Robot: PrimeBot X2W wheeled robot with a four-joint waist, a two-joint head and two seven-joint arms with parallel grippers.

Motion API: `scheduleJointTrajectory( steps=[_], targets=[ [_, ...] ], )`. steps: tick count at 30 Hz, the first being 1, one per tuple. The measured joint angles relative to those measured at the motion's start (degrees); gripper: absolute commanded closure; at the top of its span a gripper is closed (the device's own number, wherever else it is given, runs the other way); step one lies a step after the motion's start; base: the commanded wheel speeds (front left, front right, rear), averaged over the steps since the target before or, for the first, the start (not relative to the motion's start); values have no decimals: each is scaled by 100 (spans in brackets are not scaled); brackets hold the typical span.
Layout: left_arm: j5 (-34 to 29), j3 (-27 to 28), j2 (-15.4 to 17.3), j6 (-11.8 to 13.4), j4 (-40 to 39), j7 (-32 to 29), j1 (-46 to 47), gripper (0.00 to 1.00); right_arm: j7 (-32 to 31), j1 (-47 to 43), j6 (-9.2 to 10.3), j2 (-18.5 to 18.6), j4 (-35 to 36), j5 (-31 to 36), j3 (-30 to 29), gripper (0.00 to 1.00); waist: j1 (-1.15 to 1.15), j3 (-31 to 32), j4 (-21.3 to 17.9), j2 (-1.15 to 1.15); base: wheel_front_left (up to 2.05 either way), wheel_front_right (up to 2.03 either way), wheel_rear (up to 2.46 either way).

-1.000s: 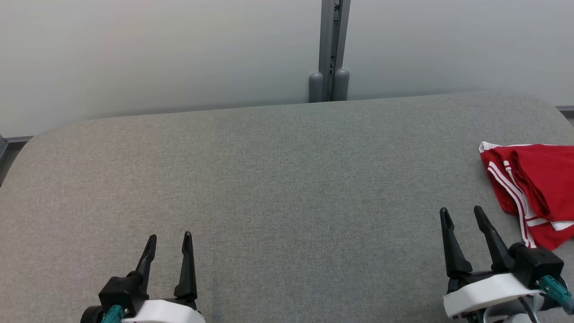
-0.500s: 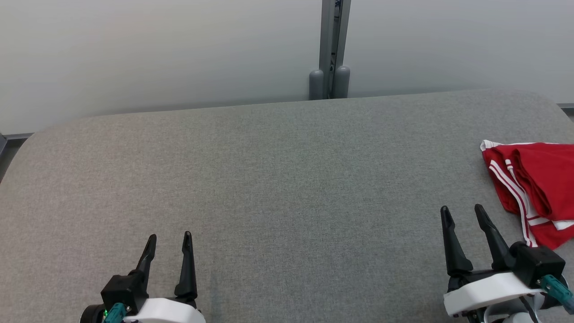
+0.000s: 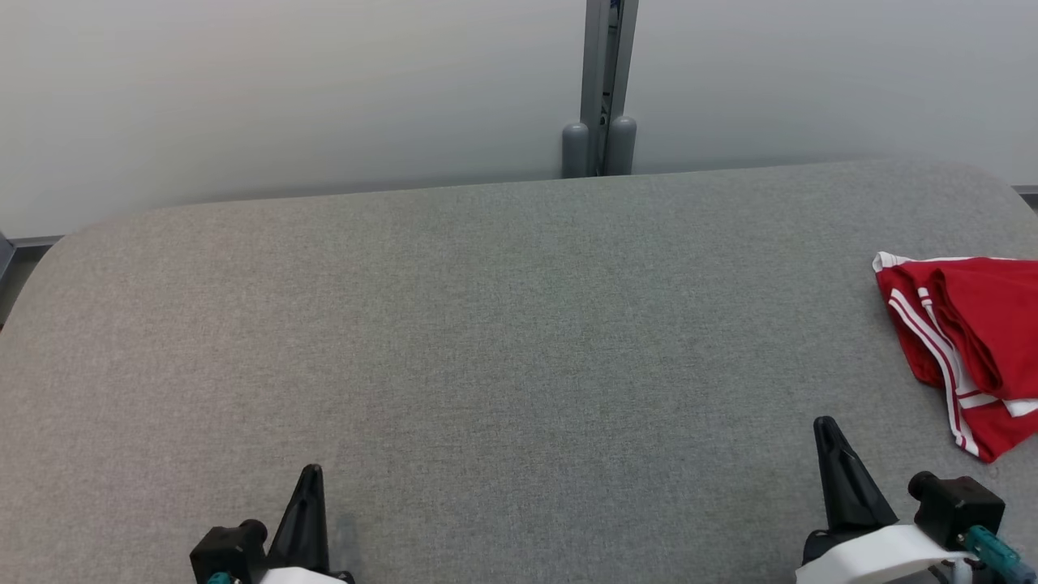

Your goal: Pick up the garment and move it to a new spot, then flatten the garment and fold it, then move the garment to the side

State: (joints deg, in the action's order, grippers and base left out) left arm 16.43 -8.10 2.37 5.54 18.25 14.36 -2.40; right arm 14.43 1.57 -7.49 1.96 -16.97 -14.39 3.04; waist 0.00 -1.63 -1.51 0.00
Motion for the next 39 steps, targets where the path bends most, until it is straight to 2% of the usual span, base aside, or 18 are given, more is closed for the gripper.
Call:
scheduleJointTrajectory(
  steps=[17, 39],
  targets=[
    [1642, 302, 1, -272, -65, -464, 71, 100, -396, 25, 1, 30, 33, -1749, -135, 100, 0, 20, 21, 0, 0, 0, 0],
    [3445, 651, 7, -584, -168, -962, 296, 100, -888, 141, 1, 68, 119, -3622, -335, 100, 0, 47, 48, 0, 0, 0, 0]
  ],
)
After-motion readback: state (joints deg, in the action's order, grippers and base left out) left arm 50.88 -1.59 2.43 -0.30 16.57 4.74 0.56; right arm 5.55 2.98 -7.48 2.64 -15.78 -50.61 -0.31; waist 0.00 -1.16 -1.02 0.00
